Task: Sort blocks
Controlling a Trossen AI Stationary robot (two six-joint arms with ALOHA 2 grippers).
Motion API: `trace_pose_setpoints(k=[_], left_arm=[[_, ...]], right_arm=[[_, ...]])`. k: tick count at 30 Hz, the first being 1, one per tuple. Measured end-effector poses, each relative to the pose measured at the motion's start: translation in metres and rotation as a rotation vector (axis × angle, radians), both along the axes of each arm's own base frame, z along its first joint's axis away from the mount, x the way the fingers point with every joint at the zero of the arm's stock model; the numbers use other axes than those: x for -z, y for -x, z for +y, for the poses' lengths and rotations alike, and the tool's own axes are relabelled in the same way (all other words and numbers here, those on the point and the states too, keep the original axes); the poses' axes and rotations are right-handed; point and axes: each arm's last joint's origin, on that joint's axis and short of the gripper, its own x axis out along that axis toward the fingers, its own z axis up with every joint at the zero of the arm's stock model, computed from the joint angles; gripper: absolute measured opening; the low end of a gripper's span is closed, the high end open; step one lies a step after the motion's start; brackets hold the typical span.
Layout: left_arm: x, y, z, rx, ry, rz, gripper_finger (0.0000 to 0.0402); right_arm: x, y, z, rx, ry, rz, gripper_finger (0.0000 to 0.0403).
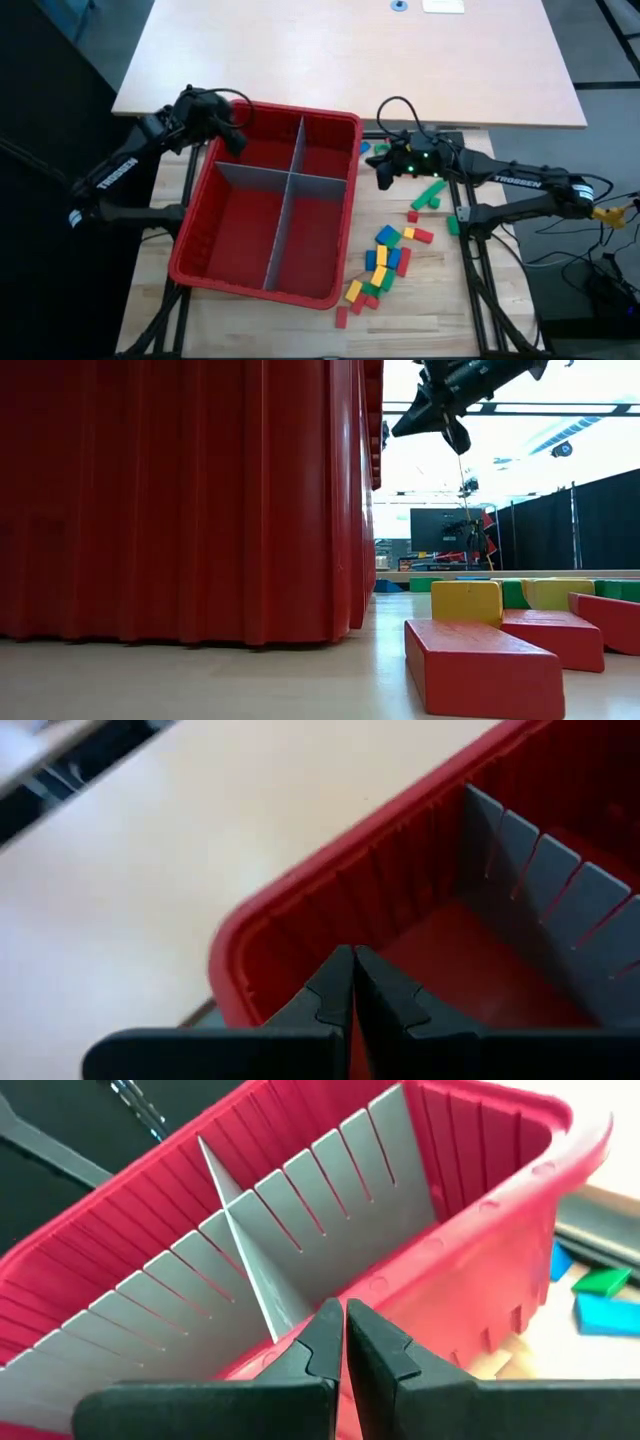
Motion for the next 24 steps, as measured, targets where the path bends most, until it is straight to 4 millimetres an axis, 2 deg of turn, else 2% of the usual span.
trace_pose_setpoints(k=[4,9,17,24], left_arm=[[0.012,0.005,0.001,-0.022,0.035,-0.027,0.0000],[0.011,0.017,-0.002,-0.077,0.005,-0.051,0.0000],[0.009,0.038,-0.001,-0.230,-0.030,0.012,0.0000],[0.010,0.045,-0.004,-0.249,-0.016,0.028,0.0001]], right_arm=[[0.007,-0.004,-0.001,0.008,-0.023,0.012,0.0000],[0.005,-0.005,-0.004,0.018,-0.015,-0.014,0.0014],[0.006,-0.001,-0.012,0.108,-0.022,-0.010,0.0104],[0.007,0.000,-0.017,0.140,-0.052,-0.015,0.0185]])
